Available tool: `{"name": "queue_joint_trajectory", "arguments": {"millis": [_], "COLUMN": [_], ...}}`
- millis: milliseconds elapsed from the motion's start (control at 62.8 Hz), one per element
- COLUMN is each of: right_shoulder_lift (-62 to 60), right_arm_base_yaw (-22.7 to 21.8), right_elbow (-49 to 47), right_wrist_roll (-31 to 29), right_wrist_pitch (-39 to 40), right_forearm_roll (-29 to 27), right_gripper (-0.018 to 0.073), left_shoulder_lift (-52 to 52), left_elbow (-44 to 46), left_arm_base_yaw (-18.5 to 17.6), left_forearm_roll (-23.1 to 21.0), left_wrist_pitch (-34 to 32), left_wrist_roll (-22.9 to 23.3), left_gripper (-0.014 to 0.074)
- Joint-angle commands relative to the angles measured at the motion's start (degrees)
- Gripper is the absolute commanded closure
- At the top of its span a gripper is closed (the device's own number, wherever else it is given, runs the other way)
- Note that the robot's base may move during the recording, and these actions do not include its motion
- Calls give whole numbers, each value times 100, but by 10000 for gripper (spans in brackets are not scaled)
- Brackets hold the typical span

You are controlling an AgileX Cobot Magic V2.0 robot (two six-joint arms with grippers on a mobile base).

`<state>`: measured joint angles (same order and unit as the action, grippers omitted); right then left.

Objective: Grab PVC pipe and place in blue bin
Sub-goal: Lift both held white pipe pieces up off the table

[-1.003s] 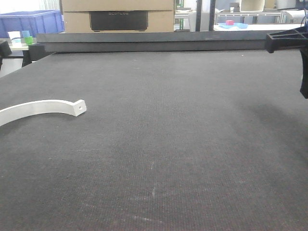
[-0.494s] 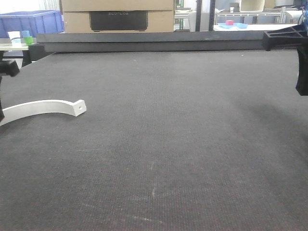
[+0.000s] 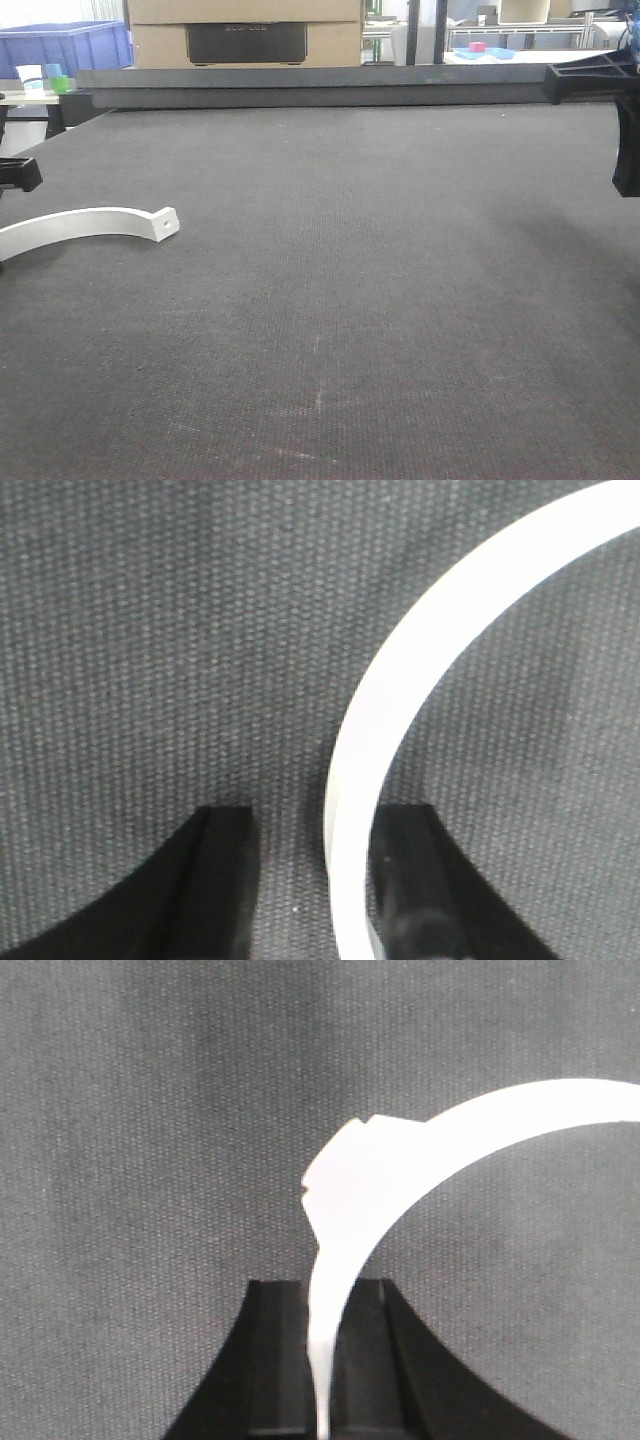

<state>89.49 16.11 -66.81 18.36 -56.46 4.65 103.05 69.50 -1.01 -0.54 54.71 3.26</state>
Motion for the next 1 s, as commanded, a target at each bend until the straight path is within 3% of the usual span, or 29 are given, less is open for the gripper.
{"name": "queue_joint_trajectory", "arguments": {"millis": [0,191,526,844,987], "right_shoulder_lift": [-59,-59,-59,-742,-1174], "right_arm_base_yaw": [1,1,1,1,1], "right_elbow": [-5,-5,-5,-5,-5], "right_wrist_roll": [-49,-49,-49,-49,-49], "right_wrist_pitch": [112,180,201,624,961], "right_forearm_roll": [102,102,102,171,182], "right_gripper": [727,727,727,727,727], "left_shoulder_lift": [-4,-4,-119,-1225,-1774], "left_elbow": [-1,-1,-1,-1,-1], "left_arm_base_yaw": [25,25,25,25,25], "left_forearm_roll": [-26,-26,-49,-62,-62], "left_wrist_pitch": [-8,2,224,229,-138], "left_wrist_roll": [38,38,38,12,-200], "left_gripper": [453,708,707,707,707]}}
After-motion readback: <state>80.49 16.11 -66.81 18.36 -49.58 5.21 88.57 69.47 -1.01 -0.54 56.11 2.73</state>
